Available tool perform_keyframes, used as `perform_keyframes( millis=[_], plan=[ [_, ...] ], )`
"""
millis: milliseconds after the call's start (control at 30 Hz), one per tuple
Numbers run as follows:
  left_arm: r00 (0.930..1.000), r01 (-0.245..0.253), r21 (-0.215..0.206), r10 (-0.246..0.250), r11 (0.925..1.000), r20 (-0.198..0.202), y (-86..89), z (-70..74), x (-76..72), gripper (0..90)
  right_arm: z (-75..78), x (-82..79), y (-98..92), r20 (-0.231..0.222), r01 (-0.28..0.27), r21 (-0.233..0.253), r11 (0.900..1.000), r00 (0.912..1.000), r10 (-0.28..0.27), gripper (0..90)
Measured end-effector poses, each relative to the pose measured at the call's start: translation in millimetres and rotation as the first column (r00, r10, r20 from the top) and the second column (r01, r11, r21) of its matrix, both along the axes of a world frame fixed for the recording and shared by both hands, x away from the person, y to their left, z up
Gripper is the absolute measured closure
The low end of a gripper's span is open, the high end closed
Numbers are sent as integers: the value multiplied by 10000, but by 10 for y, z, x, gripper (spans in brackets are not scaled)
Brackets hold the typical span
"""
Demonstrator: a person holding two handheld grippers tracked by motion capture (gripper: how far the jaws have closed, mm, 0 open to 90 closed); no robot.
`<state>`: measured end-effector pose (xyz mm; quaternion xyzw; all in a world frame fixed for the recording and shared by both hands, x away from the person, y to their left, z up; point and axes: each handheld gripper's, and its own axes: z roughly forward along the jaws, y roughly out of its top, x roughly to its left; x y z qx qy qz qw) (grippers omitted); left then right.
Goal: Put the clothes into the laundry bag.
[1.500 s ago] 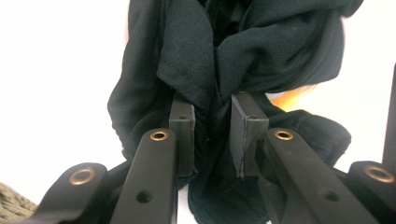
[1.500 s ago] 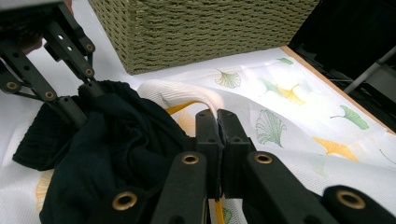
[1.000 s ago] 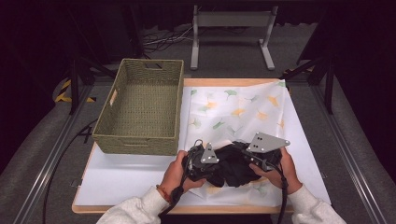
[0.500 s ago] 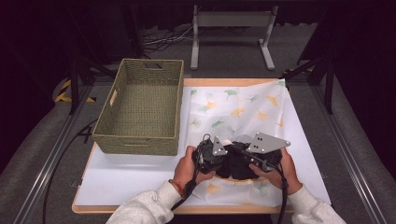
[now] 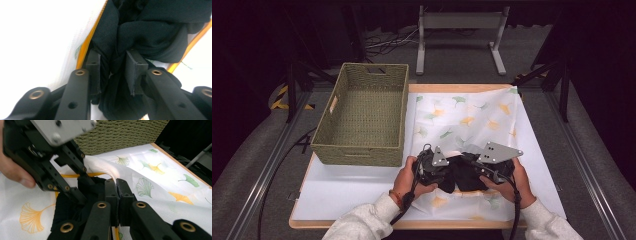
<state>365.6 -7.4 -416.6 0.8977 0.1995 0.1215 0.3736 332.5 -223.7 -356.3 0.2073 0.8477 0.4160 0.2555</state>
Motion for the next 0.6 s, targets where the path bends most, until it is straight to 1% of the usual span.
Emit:
perform_keyframes(
  millis=[67, 133, 233, 300, 367, 400, 433, 467, 500, 533, 567, 600],
  plan=[
    [9999, -76, -6, 76, 10000, 99, 40, 38, -7, 617, -8, -5, -11, 20, 47, -1, 10000, 10000, -47, 891],
    [9998, -96, -148, 98, 9998, 152, 84, 92, -15, 606, -10, -4, -17, 5, 99, 29, 9999, 10000, -99, 891],
    [9995, 37, -537, -21, 9985, 304, 152, 176, -40, 573, -9, -3, -29, 12, 176, 80, 9998, 9998, -176, 891],
    [9988, 158, -748, -123, 9971, 466, 192, 234, -82, 570, -5, -6, -36, 29, 205, 86, 9998, 9998, -205, 891],
    [9973, 427, -813, -376, 9958, 631, 222, 280, -144, 567, -4, -5, -42, 37, 236, 119, 9997, 9997, -236, 891],
    [9957, 630, -732, -576, 9953, 728, 227, 291, -171, 607, -3, -5, -43, 42, 244, 119, 9996, 9997, -244, 892],
    [9941, 697, -459, -655, 9965, 864, 226, 301, -197, 651, -4, -6, -42, 42, 256, 132, 9996, 9997, -257, 892],
    [9941, 697, -459, -655, 9965, 864, 226, 301, -197, 667, -3, -6, -41, 26, 258, 122, 9996, 9997, -258, 892],
    [9926, 775, -446, -729, 9960, 973, 241, 312, -235, 688, -3, -8, -37, 36, 263, 90, 9996, 9996, -263, 892],
    [9926, 775, -446, -729, 9960, 973, 241, 312, -235, 714, -3, -8, -37, 36, 263, 90, 9996, 9996, -263, 892],
    [9922, 885, -577, -830, 9944, 927, 248, 317, -249, 714, -2, -10, -35, 54, 245, 77, 9997, 9997, -246, 892],
    [9922, 909, -582, -854, 9942, 907, 246, 318, -256, 732, 2, -14, -32, 55, 254, 95, 9996, 9997, -255, 892]
  ],
)
